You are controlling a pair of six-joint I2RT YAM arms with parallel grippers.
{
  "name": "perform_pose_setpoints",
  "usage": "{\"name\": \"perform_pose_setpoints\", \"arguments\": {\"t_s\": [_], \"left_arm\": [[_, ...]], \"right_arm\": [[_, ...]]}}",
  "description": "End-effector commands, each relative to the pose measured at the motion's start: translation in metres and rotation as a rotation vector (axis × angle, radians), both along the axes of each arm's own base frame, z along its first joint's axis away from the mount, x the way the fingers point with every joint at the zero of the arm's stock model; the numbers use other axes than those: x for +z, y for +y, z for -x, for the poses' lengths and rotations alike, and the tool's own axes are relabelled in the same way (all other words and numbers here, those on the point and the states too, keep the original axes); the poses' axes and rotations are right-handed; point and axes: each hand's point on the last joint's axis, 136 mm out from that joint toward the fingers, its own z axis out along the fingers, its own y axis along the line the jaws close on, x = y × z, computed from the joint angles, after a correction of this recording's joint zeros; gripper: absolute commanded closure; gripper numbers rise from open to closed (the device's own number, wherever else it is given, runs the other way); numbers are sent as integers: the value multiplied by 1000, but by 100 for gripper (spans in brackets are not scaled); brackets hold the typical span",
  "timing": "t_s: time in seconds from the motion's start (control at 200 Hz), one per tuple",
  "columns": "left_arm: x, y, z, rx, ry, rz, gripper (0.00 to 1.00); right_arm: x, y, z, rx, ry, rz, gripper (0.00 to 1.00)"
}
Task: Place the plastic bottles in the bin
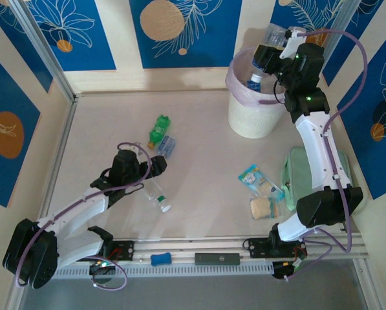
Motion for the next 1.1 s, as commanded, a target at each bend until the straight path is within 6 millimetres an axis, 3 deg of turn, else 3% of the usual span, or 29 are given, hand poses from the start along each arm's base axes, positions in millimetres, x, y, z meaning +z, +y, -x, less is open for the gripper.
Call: {"name": "perform_pose_setpoints", "arguments": {"t_s": [0.0, 0.2, 0.405, 0.69, 0.875, 1.095], "left_arm": [[8, 0, -1, 0, -24, -18, 0], [10, 2, 1, 3, -30, -21, 0], [7, 9, 7, 23, -30, -39, 0], [4, 10, 7, 24, -23, -46, 0], [3, 8, 6, 23, -23, -45, 0], [5, 8, 5, 24, -26, -47, 0]], "right_arm": [[10, -21, -15, -103, -64, 44, 48], [-30, -40, -58, -154, 29, 79, 48], [-78, -25, -90, -57, 195, 60, 48], [-136, -12, -113, 14, 415, 40, 46], [-143, -11, -119, 23, 457, 36, 40], [-124, -14, -115, 4, 422, 46, 21]]}}
